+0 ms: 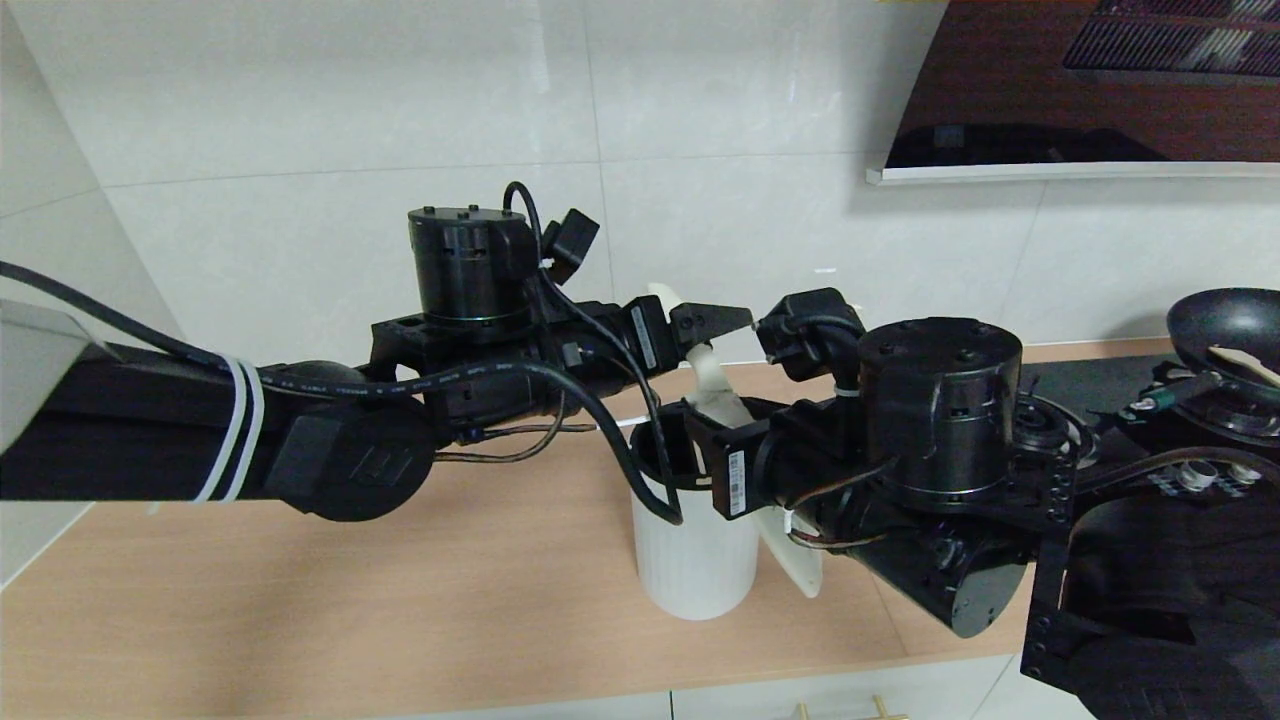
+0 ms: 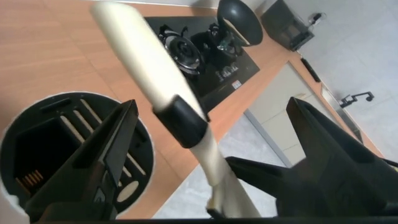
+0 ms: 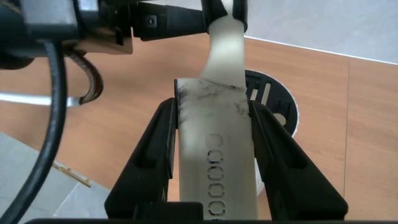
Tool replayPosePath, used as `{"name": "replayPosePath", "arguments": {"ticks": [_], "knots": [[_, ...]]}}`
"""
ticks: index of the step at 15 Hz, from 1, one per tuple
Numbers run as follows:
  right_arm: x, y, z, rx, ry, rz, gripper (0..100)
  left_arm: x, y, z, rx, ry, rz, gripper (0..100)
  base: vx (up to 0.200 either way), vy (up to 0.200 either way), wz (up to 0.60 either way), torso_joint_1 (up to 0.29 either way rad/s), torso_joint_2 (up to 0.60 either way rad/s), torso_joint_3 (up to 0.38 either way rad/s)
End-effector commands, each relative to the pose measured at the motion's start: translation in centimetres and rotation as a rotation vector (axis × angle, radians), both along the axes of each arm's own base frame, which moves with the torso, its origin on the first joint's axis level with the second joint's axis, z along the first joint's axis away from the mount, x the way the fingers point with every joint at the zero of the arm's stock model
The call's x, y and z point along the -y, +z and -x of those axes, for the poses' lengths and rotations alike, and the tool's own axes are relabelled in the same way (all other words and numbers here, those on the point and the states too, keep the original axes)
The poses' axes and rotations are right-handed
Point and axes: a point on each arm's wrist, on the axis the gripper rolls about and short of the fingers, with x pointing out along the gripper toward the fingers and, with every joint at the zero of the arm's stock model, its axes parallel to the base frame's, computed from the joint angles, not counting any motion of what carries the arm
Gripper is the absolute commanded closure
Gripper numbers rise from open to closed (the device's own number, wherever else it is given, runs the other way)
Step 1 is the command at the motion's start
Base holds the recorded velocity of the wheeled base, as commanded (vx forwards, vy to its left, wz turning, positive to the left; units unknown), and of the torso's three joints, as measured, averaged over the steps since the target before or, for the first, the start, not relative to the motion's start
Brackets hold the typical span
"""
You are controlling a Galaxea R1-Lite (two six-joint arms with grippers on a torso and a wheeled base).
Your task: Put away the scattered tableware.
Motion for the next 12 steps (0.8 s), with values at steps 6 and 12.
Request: {"name": "replayPosePath", "arguments": {"ticks": [6, 12], "knots": [[-0.06, 0.12, 0.12, 0.003, 0.003, -0.003, 100, 0.26, -0.76, -0.39, 0.011, -0.005, -0.03, 100, 0.0, 0.0, 0.0, 0.0, 0.0, 0.0], [-0.03, 0.12, 0.08, 0.003, 0.0, -0.003, 100, 0.17, -0.37, -0.24, 0.019, -0.003, -0.023, 100, 0.0, 0.0, 0.0, 0.0, 0.0, 0.0]]}}
